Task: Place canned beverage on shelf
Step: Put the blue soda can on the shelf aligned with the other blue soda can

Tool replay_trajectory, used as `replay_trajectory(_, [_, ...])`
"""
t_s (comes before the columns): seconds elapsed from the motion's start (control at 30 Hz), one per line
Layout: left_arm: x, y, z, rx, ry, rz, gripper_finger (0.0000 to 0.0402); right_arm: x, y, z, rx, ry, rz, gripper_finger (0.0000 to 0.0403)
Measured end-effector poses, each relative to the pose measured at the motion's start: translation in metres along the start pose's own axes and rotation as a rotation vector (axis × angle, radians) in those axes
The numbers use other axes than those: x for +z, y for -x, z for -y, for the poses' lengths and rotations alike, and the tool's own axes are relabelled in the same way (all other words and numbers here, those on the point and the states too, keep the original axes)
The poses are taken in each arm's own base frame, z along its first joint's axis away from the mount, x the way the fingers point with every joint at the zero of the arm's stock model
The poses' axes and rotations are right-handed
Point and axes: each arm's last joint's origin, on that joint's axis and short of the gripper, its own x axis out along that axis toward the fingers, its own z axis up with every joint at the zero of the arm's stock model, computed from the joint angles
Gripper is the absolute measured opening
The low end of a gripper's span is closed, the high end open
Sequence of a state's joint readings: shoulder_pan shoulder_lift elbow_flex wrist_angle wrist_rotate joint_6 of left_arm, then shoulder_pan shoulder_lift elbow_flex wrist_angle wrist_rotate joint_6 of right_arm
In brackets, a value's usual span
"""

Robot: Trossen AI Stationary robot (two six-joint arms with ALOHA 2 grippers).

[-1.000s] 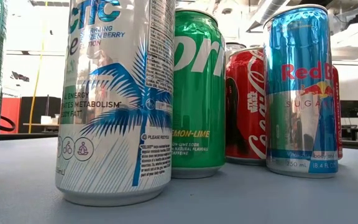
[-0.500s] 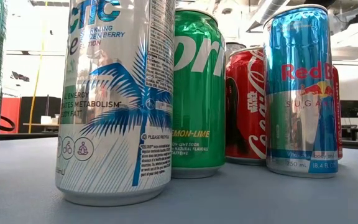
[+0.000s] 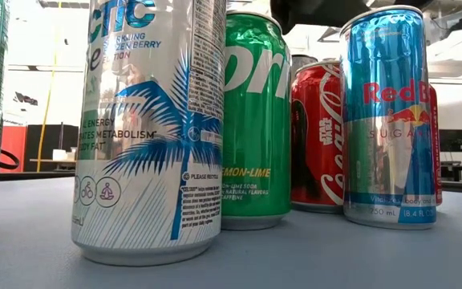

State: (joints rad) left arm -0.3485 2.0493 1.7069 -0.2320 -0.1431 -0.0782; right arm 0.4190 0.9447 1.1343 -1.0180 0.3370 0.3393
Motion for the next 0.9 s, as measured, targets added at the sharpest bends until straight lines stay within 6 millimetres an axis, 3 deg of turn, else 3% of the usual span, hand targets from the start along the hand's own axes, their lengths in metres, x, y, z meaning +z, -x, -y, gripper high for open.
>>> replay_trajectory(0.6, [-0.001, 0.000, -0.001, 0.017, -0.057, -0.010, 0.0314, 0.000, 0.000, 0.000, -0.001, 0.001, -0.002, 0.0232])
replay_trajectory(0.9, [-0.009, -0.012, 0.004, -0.027, -0.008, -0.020, 0.0314, -0.002, 0.000, 0.001, -0.008, 0.008, -0.021, 0.0232])
